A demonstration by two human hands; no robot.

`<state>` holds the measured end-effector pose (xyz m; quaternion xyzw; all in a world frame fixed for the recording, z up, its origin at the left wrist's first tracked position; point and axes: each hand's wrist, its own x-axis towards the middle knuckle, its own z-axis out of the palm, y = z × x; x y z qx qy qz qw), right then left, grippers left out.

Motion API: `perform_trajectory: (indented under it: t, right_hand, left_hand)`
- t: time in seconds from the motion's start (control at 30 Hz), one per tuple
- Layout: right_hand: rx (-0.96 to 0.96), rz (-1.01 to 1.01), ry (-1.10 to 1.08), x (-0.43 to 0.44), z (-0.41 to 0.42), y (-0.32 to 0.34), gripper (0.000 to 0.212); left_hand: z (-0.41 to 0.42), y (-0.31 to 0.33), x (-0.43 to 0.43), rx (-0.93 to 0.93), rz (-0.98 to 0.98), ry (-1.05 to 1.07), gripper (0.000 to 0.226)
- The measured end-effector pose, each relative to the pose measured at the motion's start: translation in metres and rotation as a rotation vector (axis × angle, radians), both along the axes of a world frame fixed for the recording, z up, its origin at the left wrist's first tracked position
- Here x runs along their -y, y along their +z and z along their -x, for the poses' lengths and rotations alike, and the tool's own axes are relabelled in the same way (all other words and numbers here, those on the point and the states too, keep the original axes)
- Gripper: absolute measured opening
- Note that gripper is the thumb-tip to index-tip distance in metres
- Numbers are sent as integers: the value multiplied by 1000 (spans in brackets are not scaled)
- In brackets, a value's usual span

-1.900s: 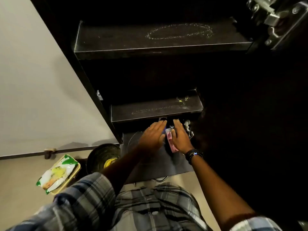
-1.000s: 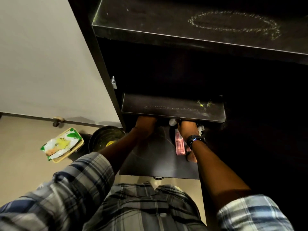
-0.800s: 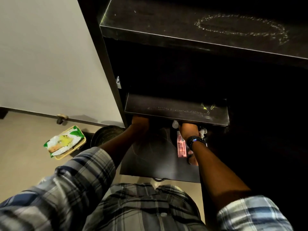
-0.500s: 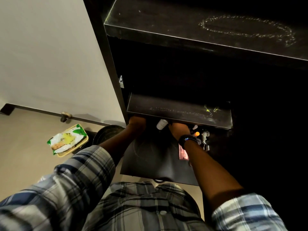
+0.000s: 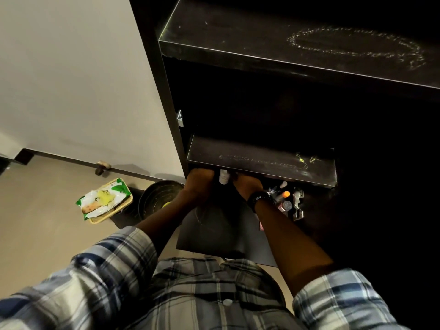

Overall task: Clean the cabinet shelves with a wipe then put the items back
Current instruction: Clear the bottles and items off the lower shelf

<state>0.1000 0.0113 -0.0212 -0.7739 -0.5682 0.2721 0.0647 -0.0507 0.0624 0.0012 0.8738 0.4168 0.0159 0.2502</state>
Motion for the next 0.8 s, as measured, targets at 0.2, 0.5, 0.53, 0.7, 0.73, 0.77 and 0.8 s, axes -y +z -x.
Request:
perform_trajectory:
  t: [0.2, 0.5, 0.53, 0.7, 0.73, 0.77, 0.8]
  right_hand:
    - [-10, -13, -379, 53, -11, -15, 28]
    - [43, 231, -309, 106, -4, -63, 35]
    - [32, 246, -311, 106, -3, -61, 37]
    - [24, 230, -322, 108, 4, -64, 43]
    - [7, 216, -316, 108, 6, -64, 43]
    - [-10, 179, -312, 108, 7, -65, 42]
    - [-11, 146, -318, 108, 8, -65, 40]
  left_hand:
    - [9, -10, 28, 46, -166, 98, 41]
    - [30, -46, 83, -172, -123, -107, 43]
    - [33, -46, 82, -185, -85, -94, 47]
    - [46, -46, 81, -252, 21, -86, 66]
    - [49, -47, 81, -253, 40, -85, 74]
    - [51, -48, 81, -246, 56, -78, 77]
    - [53, -48, 81, -242, 68, -67, 73]
